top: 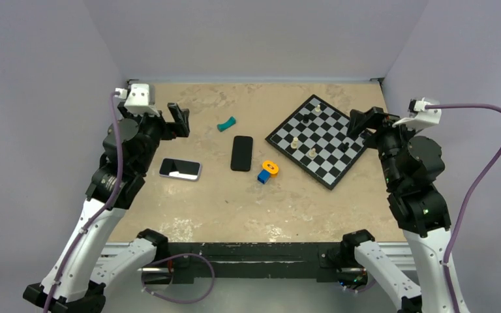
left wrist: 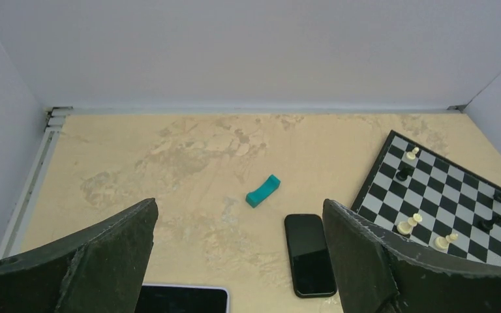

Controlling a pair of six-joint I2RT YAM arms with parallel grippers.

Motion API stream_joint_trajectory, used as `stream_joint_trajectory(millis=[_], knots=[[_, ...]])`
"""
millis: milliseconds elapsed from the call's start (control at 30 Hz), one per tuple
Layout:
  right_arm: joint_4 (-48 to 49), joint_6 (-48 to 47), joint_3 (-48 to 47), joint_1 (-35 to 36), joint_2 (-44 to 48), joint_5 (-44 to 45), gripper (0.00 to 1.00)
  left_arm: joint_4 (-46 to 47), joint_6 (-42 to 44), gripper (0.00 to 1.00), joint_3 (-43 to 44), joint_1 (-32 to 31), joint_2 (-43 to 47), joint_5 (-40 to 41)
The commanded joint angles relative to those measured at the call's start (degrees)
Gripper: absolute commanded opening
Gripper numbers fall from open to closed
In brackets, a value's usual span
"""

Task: Take the phone out of the phone case
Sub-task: Pick up the phone at the center of the board.

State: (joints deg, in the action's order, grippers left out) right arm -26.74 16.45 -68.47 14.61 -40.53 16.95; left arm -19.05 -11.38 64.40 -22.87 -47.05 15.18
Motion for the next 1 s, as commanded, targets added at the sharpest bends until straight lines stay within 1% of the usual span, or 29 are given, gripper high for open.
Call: stream_joint_trajectory(millis=[0,233,367,433,500,533,600,667,733,800,967], knots=[[-0.10,1.86,-1.59,0.15,-2.47,0.97,0.98,-5.03,-3.34,1.00,2.41,0.37,-4.89,0.28],[-0.88,3.31,-2.47,0.15,-5.60,-0.33,0.98,-6.89,-7.23,1.00,3.07,0.37,-7.31,-1.29],[-0.53,3.32,-0.64,0.13,-6.92,-1.21,0.98,-11.05,-11.93,1.00,4.78,0.37,-9.96,-0.38],[-0.76,4.15,0.44,0.15,-7.22,-2.31,0.98,-16.31,-17.02,1.00,5.85,0.44,-11.74,3.06],[0.27,4.72,2.28,0.15,-6.95,-5.27,0.98,-22.58,-24.20,1.00,5.97,0.85,-13.63,6.43],[0.91,4.78,3.15,0.13,-6.67,-6.39,0.98,-25.02,-27.53,1.00,5.58,1.38,-14.33,6.51],[0.99,5.07,4.24,0.13,-6.12,-7.42,0.98,-29.92,-33.09,1.00,4.19,3.70,-15.73,4.45],[1.48,5.17,4.96,0.14,-5.89,-8.20,0.98,-33.23,-38.62,1.00,1.96,7.19,-17.19,-0.44],[2.66,5.01,5.79,0.15,-5.58,-9.71,0.98,-36.05,-42.11,1.00,-0.07,10.88,-19.04,-3.38],[3.84,5.05,6.80,0.15,-5.17,-10.77,0.98,-38.11,-44.74,1.00,-1.54,13.15,-20.93,-3.36],[5.27,5.38,8.09,0.15,-4.63,-12.21,0.98,-39.22,-53.95,1.00,-3.41,16.39,-25.97,-4.71]])
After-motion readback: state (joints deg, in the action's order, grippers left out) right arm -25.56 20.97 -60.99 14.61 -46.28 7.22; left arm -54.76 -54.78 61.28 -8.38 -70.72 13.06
